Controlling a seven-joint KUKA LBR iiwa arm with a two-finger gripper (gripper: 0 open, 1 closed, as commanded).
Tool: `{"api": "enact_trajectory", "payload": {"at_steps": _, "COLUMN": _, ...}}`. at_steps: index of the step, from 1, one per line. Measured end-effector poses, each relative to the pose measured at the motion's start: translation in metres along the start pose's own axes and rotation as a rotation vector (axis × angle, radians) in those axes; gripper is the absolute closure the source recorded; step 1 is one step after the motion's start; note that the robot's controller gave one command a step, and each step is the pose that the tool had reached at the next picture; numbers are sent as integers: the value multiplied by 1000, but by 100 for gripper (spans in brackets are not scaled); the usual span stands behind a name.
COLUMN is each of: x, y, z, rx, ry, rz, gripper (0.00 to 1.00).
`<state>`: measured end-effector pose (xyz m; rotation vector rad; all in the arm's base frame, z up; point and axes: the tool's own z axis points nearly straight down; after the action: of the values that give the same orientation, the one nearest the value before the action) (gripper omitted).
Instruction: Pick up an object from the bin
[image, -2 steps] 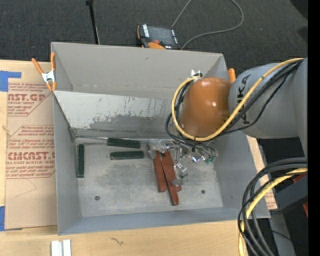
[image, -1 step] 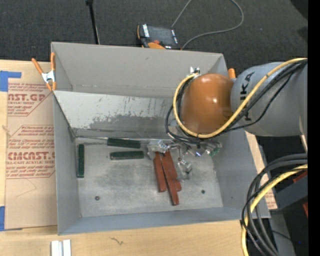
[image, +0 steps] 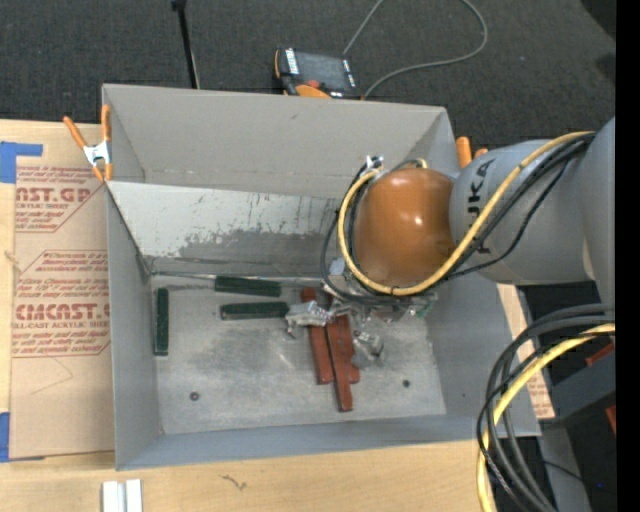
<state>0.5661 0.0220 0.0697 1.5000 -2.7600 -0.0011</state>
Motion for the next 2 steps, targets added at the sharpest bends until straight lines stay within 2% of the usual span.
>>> {"api": "enact_trajectory", "payload": {"at_steps": 1, "x": -1, "y": 0, "z": 0, "rx": -1, "ry": -2, "rz": 2, "gripper": 0}}
{"api": "enact_trajectory", "payload": {"at_steps": 2, "x": -2, "y": -1, "z": -4, "rx": 1, "ry": -3, "rz": 3, "gripper": 100}}
